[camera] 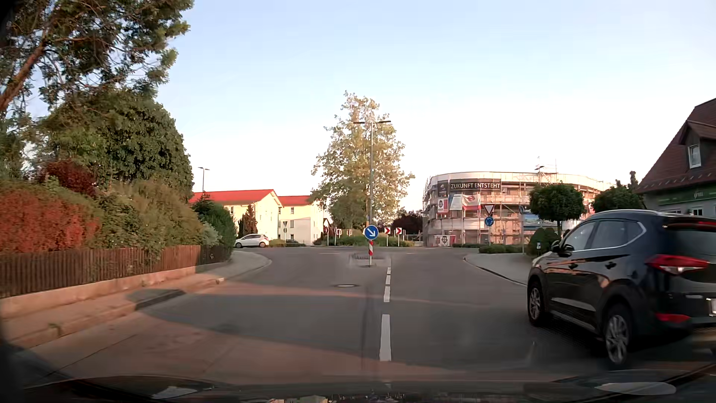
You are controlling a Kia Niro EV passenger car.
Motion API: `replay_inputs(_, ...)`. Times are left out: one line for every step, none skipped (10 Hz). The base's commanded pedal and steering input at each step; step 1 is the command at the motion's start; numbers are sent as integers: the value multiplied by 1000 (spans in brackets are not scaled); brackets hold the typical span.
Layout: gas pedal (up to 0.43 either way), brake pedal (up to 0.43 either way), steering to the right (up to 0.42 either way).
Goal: Follow the waypoints while adhering to traffic rules and regulations
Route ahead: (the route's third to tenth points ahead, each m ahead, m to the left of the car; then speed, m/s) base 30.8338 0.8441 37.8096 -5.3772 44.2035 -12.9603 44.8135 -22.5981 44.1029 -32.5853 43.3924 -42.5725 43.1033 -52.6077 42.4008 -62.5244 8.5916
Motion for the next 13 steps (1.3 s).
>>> replay_inputs(0,30,33)
replay_inputs(0,37,37)
replay_inputs(0,55,44)
replay_inputs(0,61,48)
replay_inputs(0,73,50)
replay_inputs(0,67,50)
replay_inputs(0,73,50)
replay_inputs(0,73,50)
replay_inputs(0,79,50)
replay_inputs(0,79,44)
replay_inputs(0,79,38)
replay_inputs(0,85,34)
replay_inputs(0,85,24)
